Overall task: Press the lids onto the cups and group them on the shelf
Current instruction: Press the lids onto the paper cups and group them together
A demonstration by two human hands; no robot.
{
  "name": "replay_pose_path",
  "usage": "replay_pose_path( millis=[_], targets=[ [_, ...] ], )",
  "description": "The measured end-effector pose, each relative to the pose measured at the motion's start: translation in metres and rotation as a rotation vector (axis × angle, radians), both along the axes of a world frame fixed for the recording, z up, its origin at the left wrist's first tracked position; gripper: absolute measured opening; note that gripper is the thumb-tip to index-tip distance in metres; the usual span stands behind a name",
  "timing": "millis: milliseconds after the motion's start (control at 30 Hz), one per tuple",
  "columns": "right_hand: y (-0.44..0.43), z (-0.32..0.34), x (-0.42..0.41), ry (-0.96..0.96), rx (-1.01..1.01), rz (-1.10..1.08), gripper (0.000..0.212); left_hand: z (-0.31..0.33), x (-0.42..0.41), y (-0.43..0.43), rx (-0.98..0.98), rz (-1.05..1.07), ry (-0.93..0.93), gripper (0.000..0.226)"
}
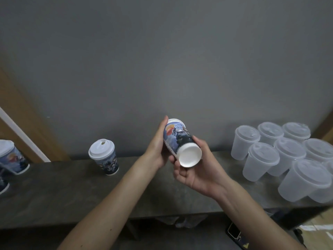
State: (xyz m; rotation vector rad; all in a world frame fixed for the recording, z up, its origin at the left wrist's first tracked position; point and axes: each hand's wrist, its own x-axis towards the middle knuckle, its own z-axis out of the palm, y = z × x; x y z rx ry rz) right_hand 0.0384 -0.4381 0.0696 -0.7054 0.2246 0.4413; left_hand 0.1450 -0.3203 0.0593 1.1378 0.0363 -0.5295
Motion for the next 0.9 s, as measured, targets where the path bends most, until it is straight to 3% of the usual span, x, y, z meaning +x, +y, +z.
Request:
replay_pose_path(
  millis=[167,267,333,467,567,667,800,900],
  targets=[
    [-0.004,0.017,-0.001,0.011,-0.114,0.068,0.066,-0.001,-0.014,-0.004,-0.028,0.019,0.15,0.056],
    [-0.016,0.023,-0.007,-0.099,-0.591,0.171,0.087,0.006,-0.011,0.0,-0.01,0.17,0.145,0.066],
    [-0.021,0.023,-0.008,-0.252,-0.888,-0.035,0.077,0.004,-0.008,0.0,0.011,0.288,0.114,0.07],
    [-0.024,0.016,-0.007,-0.522,-1.148,-0.339,0.062,0.01,-0.019,-0.006,-0.053,0.267,0.104,0.067],
    [-0.025,0.019,0.0,-0.566,-1.225,-0.58,0.055,0.014,-0.031,-0.012,-0.142,0.128,0.163,0.062],
    [-0.02,0.027,0.009,-0.656,-1.349,-0.667,0.054,0.004,-0.039,-0.02,-0.198,0.094,0.221,0.061],
    [-0.026,0.028,0.012,-0.632,-1.419,-0.578,0.047,0.004,-0.037,-0.019,-0.164,0.141,0.213,0.062],
    [-0.034,0.017,0.01,-0.45,-1.188,-0.434,0.043,0.01,-0.028,-0.009,-0.051,0.298,0.002,0.053]
  ],
)
